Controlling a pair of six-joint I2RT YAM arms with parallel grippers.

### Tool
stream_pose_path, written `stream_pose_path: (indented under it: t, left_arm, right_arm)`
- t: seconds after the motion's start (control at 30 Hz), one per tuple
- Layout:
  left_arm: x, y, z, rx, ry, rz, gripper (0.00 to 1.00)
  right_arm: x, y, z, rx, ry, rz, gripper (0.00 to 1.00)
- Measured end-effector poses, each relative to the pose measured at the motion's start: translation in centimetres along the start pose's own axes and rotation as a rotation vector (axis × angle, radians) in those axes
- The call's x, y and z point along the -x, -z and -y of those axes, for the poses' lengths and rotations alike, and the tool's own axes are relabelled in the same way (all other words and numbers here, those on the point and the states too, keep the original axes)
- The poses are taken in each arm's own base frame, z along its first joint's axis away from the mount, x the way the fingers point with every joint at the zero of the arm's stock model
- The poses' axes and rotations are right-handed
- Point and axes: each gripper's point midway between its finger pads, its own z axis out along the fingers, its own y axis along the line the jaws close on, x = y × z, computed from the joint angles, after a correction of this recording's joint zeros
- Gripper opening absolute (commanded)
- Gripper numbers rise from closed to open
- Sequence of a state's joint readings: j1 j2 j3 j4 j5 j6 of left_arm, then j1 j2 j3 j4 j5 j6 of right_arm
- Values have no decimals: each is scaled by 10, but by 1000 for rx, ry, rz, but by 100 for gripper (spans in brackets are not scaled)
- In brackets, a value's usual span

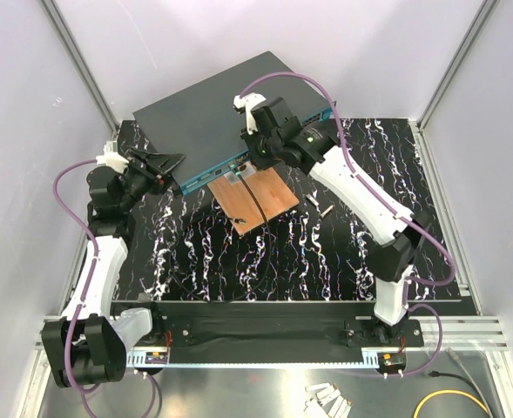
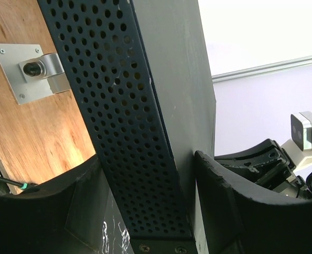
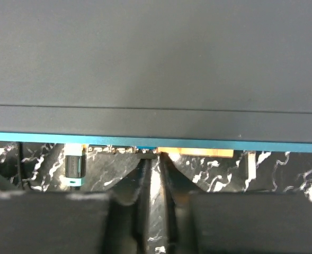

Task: Insert the plug into the switch port

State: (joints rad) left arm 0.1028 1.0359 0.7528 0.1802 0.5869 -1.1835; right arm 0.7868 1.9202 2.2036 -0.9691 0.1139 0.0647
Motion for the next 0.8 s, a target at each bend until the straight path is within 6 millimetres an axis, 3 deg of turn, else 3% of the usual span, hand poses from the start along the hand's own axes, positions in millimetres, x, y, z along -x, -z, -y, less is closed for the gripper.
stream_pose_path:
  t: [0.1, 0.23, 0.5, 0.63, 0.8]
  left_arm:
    - [0, 0, 1, 1, 1, -4, 53]
    - [0, 1, 1, 6, -3, -11, 74]
    - [14, 8, 6, -14, -71, -20, 93]
    - [27, 15, 7, -6, -87, -4, 95]
    - [50, 31, 14, -10, -129, 61, 95]
  right_arm:
    - [-1, 0, 6, 18, 1, 24, 32]
    - [-10, 8, 23, 19, 10, 48, 44]
    - [-43, 59, 60, 48, 7, 58, 59]
    - [-71, 72, 81, 40, -24, 35, 61]
    - [-127, 66, 112, -20, -77, -77, 61]
